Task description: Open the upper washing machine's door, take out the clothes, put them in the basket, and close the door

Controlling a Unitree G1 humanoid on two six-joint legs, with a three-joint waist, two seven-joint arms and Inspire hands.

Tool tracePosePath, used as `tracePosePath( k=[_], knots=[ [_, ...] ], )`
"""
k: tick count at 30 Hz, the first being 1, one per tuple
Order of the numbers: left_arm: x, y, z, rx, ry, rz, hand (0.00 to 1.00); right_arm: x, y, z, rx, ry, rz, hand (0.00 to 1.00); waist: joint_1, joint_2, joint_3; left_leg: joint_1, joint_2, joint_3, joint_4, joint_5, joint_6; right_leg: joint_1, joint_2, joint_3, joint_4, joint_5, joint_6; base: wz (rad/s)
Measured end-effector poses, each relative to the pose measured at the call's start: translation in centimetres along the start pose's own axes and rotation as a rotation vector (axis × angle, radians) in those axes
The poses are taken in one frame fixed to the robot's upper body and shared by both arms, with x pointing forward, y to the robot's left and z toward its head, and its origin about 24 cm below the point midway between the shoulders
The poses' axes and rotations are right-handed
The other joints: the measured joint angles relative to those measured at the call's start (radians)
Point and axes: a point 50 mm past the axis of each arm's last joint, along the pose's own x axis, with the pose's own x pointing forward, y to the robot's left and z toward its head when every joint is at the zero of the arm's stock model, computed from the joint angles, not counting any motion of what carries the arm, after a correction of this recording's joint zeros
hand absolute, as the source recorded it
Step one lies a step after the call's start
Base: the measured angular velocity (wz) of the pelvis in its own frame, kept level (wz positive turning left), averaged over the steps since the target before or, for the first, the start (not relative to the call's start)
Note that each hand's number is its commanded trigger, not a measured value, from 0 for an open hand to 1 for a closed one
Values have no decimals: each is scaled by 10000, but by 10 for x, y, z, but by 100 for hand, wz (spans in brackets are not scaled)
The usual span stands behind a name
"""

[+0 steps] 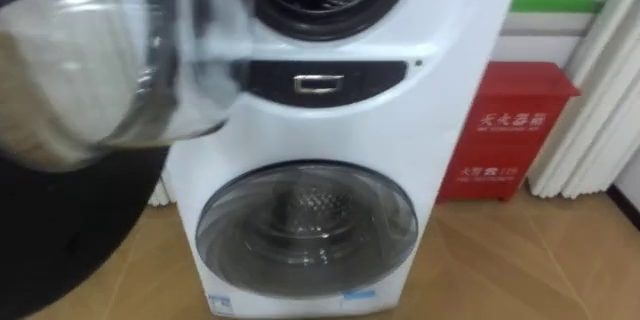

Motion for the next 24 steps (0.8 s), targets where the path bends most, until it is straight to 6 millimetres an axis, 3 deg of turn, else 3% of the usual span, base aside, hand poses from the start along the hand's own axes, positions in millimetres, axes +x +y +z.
tracePosePath(
  k=[3,5,6,8,9,11,15,18,20,23,24],
  knots=[
    [2,6,49,-755,-1722,426,0,0,-5,1,-6,-62,18,0,-64,195,8,45,66,-224,-106,100,-180,-20,165,-24,-108,6,-19,-5],
    [-4,21,97,-1412,-3443,982,0,0,-15,5,125,-214,-210,0,-97,347,-61,20,80,-423,-268,198,-250,-53,224,-160,-101,18,-81,3],
    [-7,25,109,-1572,-3910,1107,0,-1,-20,4,258,-195,-320,0,-115,384,-60,24,79,-486,-279,220,-251,1,226,-241,-97,17,-82,19],
    [-24,41,155,-1806,-5858,1605,0,-3,-34,1,516,-145,-712,0,-100,580,-69,73,72,-695,-362,258,-279,71,261,-320,-103,11,-91,23],
    [-29,46,166,-1745,-6332,1774,0,-3,-36,0,518,-122,-781,0,-87,562,-79,74,71,-736,-364,263,-282,82,265,-330,-99,11,-91,15],
    [-50,59,203,-1679,-7967,2243,0,-4,-44,-2,618,-70,-930,0,-78,750,-57,35,49,-897,-336,274,-276,81,244,-603,-104,11,-91,18],
    [-68,69,224,-1408,-9017,2737,0,-5,-39,-10,690,153,-679,0,-32,756,4,-174,21,-1275,-190,284,-265,87,238,-666,-128,10,-91,28],
    [-90,76,254,-1477,-10155,3077,0,-3,-32,-5,560,59,-363,0,23,645,-16,-415,-23,-1483,-100,293,-251,57,243,-567,-261,20,-105,24],
    [-118,76,296,-2060,-11552,2993,0,-2,-28,2,424,-47,-185,0,38,627,16,-516,-39,-1604,-23,297,-244,43,245,-521,-269,24,-109,13],
    [-153,76,335,-2571,-13129,2727,0,0,-25,10,290,-246,15,0,-76,750,105,-454,-53,-1601,-48,297,-243,74,244,-490,-268,24,-109,-5],
    [-157,74,339,-2664,-13287,2573,0,0,-25,11,292,-267,15,0,-120,816,150,-422,-62,-1601,-62,298,-242,97,241,-480,-272,23,-108,-8]
  ],
)
